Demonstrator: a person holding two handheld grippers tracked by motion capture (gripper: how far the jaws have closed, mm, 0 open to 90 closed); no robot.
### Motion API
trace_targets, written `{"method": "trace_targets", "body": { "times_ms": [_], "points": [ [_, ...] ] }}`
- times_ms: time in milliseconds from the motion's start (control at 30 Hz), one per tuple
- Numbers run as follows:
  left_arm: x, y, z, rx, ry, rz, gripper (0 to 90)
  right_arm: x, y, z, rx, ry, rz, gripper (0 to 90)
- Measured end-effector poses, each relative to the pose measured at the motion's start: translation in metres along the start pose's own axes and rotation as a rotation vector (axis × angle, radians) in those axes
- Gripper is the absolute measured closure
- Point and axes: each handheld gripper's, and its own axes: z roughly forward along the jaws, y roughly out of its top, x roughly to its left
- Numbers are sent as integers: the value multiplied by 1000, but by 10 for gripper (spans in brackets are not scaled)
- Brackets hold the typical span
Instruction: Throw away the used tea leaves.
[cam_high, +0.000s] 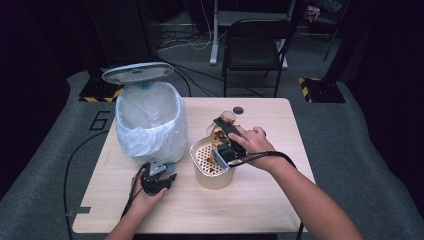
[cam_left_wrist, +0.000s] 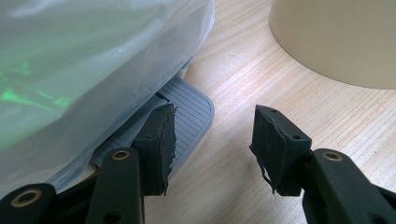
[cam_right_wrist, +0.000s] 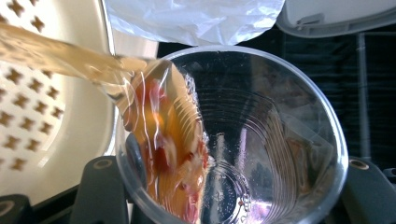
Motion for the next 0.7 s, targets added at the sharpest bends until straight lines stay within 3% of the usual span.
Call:
{"method": "trace_targets", "body": {
  "times_ms": [267, 433, 533, 600, 633, 667, 700],
  "points": [
    [0, 0, 1, -9, 6, 0, 493, 11, 2, -2, 21, -91, -226, 381],
    [0, 0, 0, -1, 12, 5, 493, 10, 3, -3, 16, -116, -328, 381],
    [0, 0, 0, -1, 12, 5, 493, 13, 3, -5, 25, -156, -357, 382],
    [0, 0, 0, -1, 12, 4, 493, 11, 7, -5, 8, -176, -490, 382],
    [0, 0, 0, -2, 12, 3, 493, 14, 6, -6, 15, -182, -490, 382],
    [0, 0, 0, -2, 12, 3, 493, 18, 6, -7, 23, -129, -502, 382],
    [0, 0, 0, -2, 12, 4, 493, 24, 3, -9, 43, -137, -450, 382]
  ]
}}
